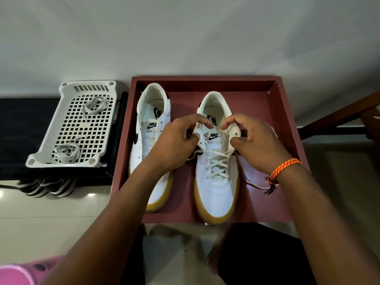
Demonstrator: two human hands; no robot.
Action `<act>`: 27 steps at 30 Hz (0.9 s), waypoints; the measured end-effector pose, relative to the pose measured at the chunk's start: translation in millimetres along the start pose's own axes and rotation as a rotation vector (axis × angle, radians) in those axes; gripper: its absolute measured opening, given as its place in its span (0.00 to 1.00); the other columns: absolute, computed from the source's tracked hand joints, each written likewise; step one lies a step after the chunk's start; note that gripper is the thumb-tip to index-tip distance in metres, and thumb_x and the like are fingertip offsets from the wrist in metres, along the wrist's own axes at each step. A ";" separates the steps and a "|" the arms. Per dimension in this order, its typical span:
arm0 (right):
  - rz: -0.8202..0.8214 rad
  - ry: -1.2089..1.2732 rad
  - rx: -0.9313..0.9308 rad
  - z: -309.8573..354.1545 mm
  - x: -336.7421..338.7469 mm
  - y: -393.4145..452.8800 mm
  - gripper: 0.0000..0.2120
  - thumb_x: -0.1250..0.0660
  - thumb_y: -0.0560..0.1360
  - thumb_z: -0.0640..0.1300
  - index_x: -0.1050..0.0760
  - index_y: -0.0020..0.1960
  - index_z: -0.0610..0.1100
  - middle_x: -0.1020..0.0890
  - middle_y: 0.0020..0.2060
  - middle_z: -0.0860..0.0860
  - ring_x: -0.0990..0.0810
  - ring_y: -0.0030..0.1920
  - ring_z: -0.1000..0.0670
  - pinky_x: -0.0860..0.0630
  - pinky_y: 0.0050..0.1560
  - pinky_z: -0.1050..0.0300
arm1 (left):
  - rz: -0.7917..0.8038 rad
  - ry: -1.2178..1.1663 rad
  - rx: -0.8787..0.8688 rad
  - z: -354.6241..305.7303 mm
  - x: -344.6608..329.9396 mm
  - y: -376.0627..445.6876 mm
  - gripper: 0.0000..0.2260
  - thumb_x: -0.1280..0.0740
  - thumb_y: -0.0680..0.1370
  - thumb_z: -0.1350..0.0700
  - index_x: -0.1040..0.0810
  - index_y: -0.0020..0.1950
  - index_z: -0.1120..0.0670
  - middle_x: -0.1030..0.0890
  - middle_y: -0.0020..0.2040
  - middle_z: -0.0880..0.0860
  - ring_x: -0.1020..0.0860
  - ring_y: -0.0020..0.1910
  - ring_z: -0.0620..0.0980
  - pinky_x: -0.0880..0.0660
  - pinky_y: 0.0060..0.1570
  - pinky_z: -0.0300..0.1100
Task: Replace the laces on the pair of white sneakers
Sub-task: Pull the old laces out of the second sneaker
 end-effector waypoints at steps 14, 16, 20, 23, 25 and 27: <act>0.082 -0.459 0.087 24.7 -43.8 -13.8 0.05 0.32 0.78 0.49 0.17 0.48 0.56 0.52 0.85 0.59 0.60 0.84 0.50 0.54 0.79 0.35 | 0.042 -0.130 0.066 5.3 -1.6 3.0 0.07 0.33 0.86 0.52 0.15 0.60 0.45 0.15 0.41 0.55 0.16 0.35 0.51 0.18 0.38 0.48; 0.058 -0.466 0.118 28.2 -44.0 -14.5 0.06 0.32 0.77 0.49 0.17 0.45 0.54 0.46 0.84 0.61 0.54 0.83 0.51 0.52 0.77 0.35 | 0.041 -0.115 0.063 6.7 -1.3 4.0 0.08 0.34 0.86 0.52 0.15 0.61 0.45 0.14 0.42 0.54 0.16 0.39 0.54 0.19 0.40 0.47; 0.014 -0.404 0.136 31.9 -32.5 -13.6 0.11 0.36 0.69 0.55 0.16 0.37 0.54 0.33 0.75 0.66 0.41 0.75 0.50 0.46 0.70 0.43 | 0.064 -0.091 0.057 10.3 -1.7 4.5 0.09 0.34 0.87 0.54 0.18 0.64 0.45 0.23 0.33 0.46 0.21 0.34 0.55 0.21 0.37 0.48; -0.076 -0.325 0.104 30.2 -14.3 -10.6 0.10 0.34 0.66 0.57 0.18 0.33 0.54 0.27 0.68 0.67 0.37 0.68 0.53 0.44 0.61 0.49 | 0.083 -0.084 0.069 11.4 -1.7 4.9 0.11 0.35 0.87 0.56 0.22 0.68 0.45 0.31 0.31 0.47 0.21 0.36 0.60 0.21 0.38 0.53; -0.154 -0.288 0.073 25.1 1.1 -8.4 0.09 0.31 0.65 0.58 0.19 0.32 0.54 0.26 0.66 0.67 0.35 0.66 0.53 0.45 0.58 0.51 | 0.094 -0.098 0.077 10.7 -1.6 4.2 0.12 0.36 0.87 0.56 0.23 0.69 0.45 0.30 0.31 0.46 0.19 0.37 0.59 0.23 0.36 0.47; -0.185 -0.270 0.079 20.3 8.9 -8.1 0.05 0.27 0.67 0.56 0.17 0.35 0.56 0.26 0.69 0.66 0.35 0.69 0.51 0.44 0.61 0.50 | 0.097 -0.112 0.082 9.3 -1.5 3.3 0.14 0.37 0.87 0.56 0.25 0.72 0.45 0.26 0.32 0.48 0.20 0.33 0.50 0.28 0.34 0.36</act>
Point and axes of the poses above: each hand's wrist, its own y-axis towards the middle knuckle, its own x-axis out of the back of the hand, z = x × y, the point moved 4 cm from there along y, towards the middle knuckle
